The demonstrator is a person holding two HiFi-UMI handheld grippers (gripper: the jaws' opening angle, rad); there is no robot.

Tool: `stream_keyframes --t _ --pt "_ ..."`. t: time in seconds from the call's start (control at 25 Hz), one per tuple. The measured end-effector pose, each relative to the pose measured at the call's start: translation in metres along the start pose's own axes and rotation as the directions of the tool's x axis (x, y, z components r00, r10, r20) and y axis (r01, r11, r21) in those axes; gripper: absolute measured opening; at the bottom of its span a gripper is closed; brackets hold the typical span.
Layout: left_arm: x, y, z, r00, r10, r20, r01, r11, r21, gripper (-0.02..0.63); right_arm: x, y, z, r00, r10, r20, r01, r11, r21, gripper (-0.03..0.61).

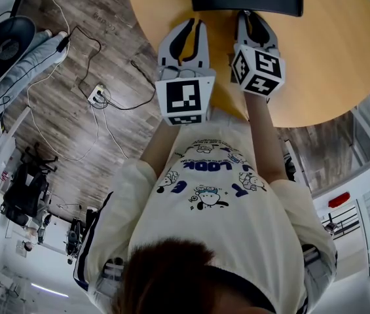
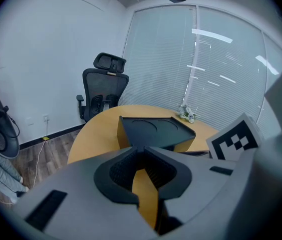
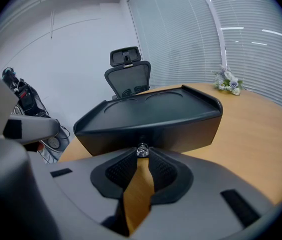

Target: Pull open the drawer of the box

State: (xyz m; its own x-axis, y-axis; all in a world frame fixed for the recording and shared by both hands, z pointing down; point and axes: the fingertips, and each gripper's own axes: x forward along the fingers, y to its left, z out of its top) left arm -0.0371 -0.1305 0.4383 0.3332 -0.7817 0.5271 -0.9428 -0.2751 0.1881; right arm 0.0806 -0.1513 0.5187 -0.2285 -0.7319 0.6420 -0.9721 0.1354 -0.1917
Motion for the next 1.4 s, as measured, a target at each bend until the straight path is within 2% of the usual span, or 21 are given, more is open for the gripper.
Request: stream_keyframes --t 1.4 --pt "-0.031 -0.021 -0.014 1.000 -0.008 0.012 0.008 1.000 0.004 0.049 -0.036 0.005 -0.030 1.000 0.024 -0.010 -0.024 1.000 -0.005 0.084"
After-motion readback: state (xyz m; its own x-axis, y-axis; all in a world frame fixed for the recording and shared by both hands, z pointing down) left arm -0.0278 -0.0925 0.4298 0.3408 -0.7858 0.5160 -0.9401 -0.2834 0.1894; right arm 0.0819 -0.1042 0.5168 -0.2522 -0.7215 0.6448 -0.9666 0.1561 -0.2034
